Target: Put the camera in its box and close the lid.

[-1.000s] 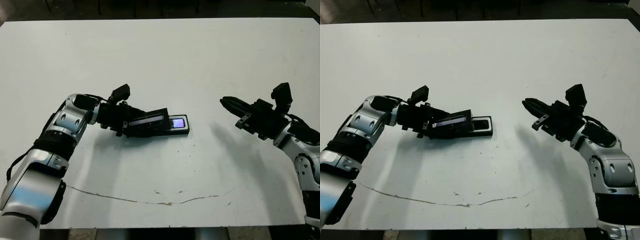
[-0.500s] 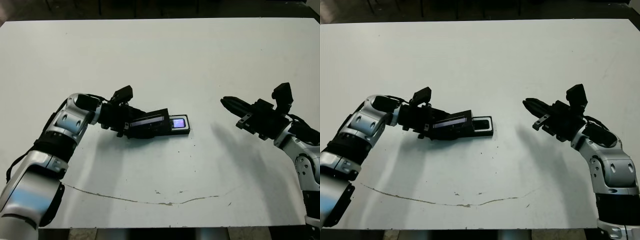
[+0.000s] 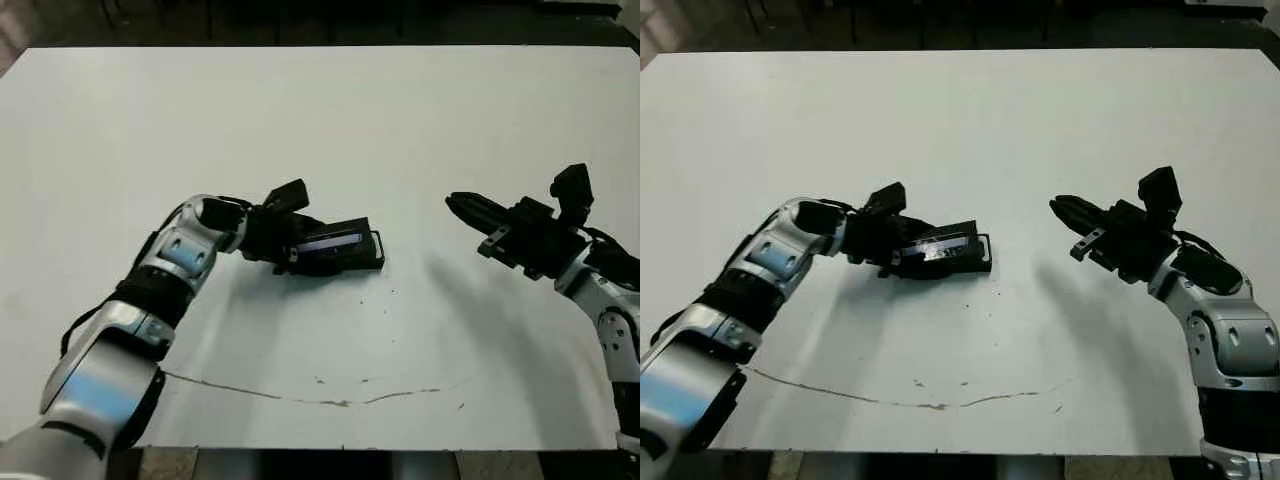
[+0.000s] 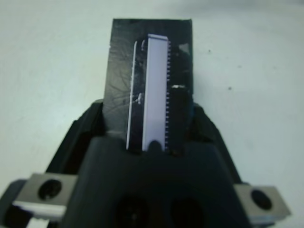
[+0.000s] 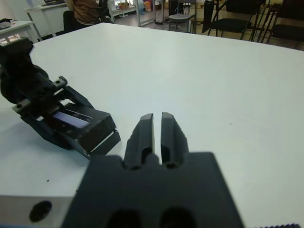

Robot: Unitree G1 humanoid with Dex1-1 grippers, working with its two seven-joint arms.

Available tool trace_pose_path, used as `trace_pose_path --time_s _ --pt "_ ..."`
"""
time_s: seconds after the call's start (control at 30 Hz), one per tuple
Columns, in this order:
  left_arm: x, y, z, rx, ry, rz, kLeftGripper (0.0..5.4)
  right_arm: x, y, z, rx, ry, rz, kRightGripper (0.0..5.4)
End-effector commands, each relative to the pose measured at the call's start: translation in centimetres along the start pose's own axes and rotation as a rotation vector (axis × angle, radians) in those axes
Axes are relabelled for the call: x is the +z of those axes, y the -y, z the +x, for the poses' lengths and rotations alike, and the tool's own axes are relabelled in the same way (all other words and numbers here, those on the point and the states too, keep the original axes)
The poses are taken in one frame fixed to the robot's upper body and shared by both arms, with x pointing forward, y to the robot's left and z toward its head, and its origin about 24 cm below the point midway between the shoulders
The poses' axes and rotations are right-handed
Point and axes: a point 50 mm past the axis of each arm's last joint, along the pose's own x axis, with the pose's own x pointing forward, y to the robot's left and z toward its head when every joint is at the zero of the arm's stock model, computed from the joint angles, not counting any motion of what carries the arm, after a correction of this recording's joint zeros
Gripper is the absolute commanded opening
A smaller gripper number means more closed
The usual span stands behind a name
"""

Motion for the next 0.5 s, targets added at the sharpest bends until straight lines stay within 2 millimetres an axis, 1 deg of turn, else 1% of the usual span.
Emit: trace_pose_path --time_s 0.03,0.2,0.37,0.5 --pt "-3.3 2.1 2.9 -0.048 -0.129 -0.104 2.82 -0.7 0.1 -0.5 -0.005 -0.035 0.024 0.00" --pt "-2.1 1.7 3.7 -0.124 -0.158 -0.079 2.82 -0.7 0.1 -0.6 -0.010 -0.037 0.027 0.00" --pt "-0.8 1.3 4.7 -0.165 -0.207 -0.051 2.82 -0.7 0.1 -1.0 -0.026 -0.044 0.014 0.00" --pt "0.0 1.5 5.5 -0.212 -0.252 -0.022 2.82 -0.5 0.2 -1.4 -0.016 -0.033 0.001 0.00"
